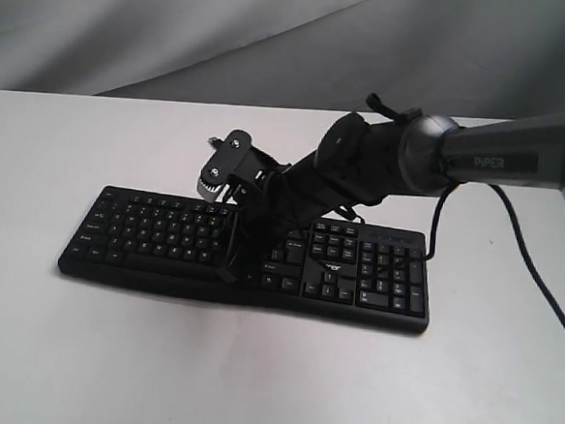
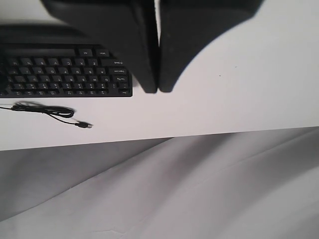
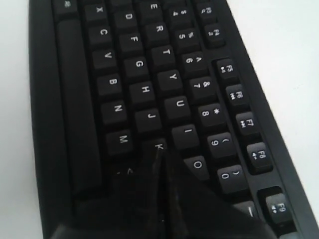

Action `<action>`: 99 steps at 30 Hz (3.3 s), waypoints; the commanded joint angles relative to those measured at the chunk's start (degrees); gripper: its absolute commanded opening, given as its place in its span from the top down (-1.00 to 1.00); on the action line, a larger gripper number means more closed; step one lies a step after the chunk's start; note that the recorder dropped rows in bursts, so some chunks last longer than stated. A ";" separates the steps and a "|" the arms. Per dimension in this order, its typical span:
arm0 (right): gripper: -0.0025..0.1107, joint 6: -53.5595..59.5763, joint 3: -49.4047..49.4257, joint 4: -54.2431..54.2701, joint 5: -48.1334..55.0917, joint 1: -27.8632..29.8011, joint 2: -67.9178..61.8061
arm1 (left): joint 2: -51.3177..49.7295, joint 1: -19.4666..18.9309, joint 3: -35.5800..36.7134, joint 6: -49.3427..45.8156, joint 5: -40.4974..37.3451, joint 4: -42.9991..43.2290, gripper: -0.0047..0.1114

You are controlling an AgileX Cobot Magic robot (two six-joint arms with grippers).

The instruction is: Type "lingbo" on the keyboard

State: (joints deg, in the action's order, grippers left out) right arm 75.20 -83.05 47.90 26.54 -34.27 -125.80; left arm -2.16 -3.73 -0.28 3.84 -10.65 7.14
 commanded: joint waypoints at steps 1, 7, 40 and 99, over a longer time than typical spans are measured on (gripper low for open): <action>0.96 0.96 -0.43 1.11 0.33 0.44 0.19 | -0.04 0.37 0.28 0.12 0.14 0.01 0.91; 0.96 1.20 -0.43 1.11 0.47 0.44 -0.18 | -0.04 0.37 0.28 0.12 0.14 0.01 0.91; 0.96 1.82 -0.43 1.18 -0.27 1.05 0.02 | -0.04 0.37 0.28 0.12 0.14 0.01 0.91; 0.96 1.84 -9.46 0.45 7.23 0.95 -4.63 | -0.04 0.37 0.28 0.12 0.14 0.01 0.91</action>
State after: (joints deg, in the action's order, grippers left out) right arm 77.20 -92.37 48.52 32.64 -33.06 -131.35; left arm -2.16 -3.73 -0.28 3.84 -10.65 7.14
